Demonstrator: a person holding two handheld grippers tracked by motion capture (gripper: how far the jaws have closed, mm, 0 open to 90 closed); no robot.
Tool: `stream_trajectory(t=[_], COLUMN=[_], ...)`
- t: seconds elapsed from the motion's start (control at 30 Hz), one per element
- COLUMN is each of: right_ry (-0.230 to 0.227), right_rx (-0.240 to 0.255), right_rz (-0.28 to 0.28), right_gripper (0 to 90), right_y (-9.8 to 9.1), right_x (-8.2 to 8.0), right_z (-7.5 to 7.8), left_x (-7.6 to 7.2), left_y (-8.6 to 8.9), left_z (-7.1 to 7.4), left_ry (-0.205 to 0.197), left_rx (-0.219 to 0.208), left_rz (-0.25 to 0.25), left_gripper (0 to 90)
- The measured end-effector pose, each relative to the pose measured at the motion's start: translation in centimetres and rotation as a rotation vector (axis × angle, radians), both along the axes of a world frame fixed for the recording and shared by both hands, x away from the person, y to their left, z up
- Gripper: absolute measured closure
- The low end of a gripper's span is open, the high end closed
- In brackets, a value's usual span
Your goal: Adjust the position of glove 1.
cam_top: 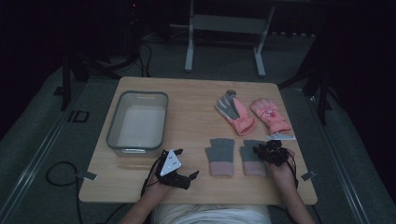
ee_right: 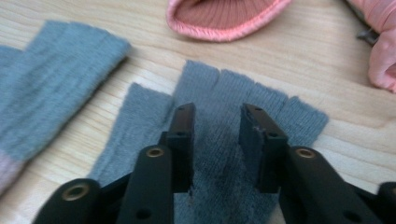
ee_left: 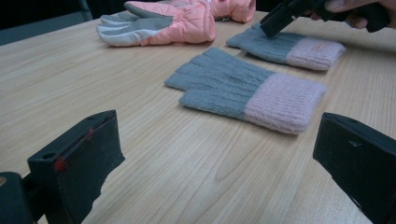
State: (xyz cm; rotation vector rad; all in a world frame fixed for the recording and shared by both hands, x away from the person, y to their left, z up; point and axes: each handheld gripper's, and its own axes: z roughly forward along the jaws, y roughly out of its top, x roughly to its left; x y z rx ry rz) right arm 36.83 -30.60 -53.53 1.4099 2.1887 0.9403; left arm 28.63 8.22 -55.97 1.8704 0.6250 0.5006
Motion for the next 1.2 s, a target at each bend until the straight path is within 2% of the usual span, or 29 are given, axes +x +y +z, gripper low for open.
stream_trajectory(t=[0.1,0.2,0.3,0.33,0.43,0.67,0.83,0.97,1.0,1.1,1.2], right_ry=[-0.014,-0.045,-0.043,-0.035,-0.010,0.021,-0.011,-0.019,-0.006,0.003,-0.012], right_rx=[0.002,-0.022,-0.032,-0.045,-0.044,-0.075,-0.070,-0.085,-0.067,-0.054,-0.022], right_rz=[0.021,0.093,0.120,0.135,0.147,0.150,0.135,0.115,0.084,0.066,0.055], right_gripper=[64.5,63.6,63.1,63.1,62.5,62.4,72.8,82.7,85.1,86.0,86.2], right_y=[-0.1,-0.3,-0.6,-0.9,-0.9,-0.8,-0.7,-0.2,-0.1,0.0,0.1], right_x=[-0.3,-1.0,-1.1,-1.0,-0.9,-1.0,-1.3,-1.4,-1.4,-1.4,-1.6], right_z=[0.5,1.5,1.7,1.7,1.2,-0.6,-1.0,-1.0,-1.0,-0.5,0.6], left_x=[0.0,0.0,0.0,0.0,0.0,0.0,0.0,0.0,0.0,0.0,0.0], left_y=[0.0,0.0,0.0,0.0,0.0,0.0,0.0,0.0,0.0,0.0,0.0], left_z=[0.0,0.0,0.0,0.0,0.0,0.0,0.0,0.0,0.0,0.0,0.0], left_ry=[-0.001,-0.003,-0.001,0.001,0.001,-0.002,0.001,0.000,0.000,0.001,0.003], left_rx=[0.000,0.002,0.002,0.001,0.000,0.001,-0.002,-0.001,-0.002,-0.004,-0.006], left_rz=[0.000,0.000,0.001,0.002,0.005,0.002,0.003,0.004,0.004,0.005,0.004], left_gripper=[0.7,0.7,0.7,0.7,0.7,0.7,0.7,0.7,0.7,0.7,0.7])
